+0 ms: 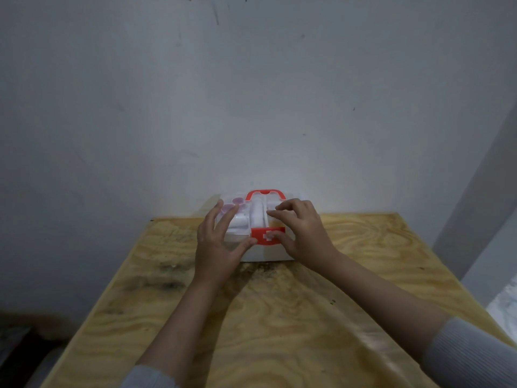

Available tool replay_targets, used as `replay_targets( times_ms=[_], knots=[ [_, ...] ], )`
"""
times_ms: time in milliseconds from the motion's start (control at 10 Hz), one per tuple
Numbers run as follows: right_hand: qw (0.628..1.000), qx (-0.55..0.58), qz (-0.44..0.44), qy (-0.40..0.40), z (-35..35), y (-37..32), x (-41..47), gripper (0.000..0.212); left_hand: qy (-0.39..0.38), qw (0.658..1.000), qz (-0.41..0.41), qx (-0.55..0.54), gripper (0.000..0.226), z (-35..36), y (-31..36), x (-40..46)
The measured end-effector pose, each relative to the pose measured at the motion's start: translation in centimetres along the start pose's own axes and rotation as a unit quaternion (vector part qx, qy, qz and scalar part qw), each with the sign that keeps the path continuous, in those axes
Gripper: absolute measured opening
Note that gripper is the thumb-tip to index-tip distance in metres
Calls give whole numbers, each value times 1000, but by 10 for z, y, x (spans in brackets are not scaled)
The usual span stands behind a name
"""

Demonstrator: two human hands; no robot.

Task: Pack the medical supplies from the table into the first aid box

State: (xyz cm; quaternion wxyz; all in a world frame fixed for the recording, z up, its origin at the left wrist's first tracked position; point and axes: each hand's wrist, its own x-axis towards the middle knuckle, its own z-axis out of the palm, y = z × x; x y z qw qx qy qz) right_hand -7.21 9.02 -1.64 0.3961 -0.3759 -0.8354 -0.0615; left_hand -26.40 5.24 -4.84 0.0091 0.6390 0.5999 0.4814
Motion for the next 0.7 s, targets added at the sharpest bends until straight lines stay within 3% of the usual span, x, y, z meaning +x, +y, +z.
replay_targets(
  times_ms=[300,700],
  knots=[
    [1000,-26,-12,6,12,13,3,37,18,1000,-4,11,69,9,2,7],
    [999,-4,13,-39,18,20,26,38,-34,997,-26,70,71,9,6,36]
  ],
)
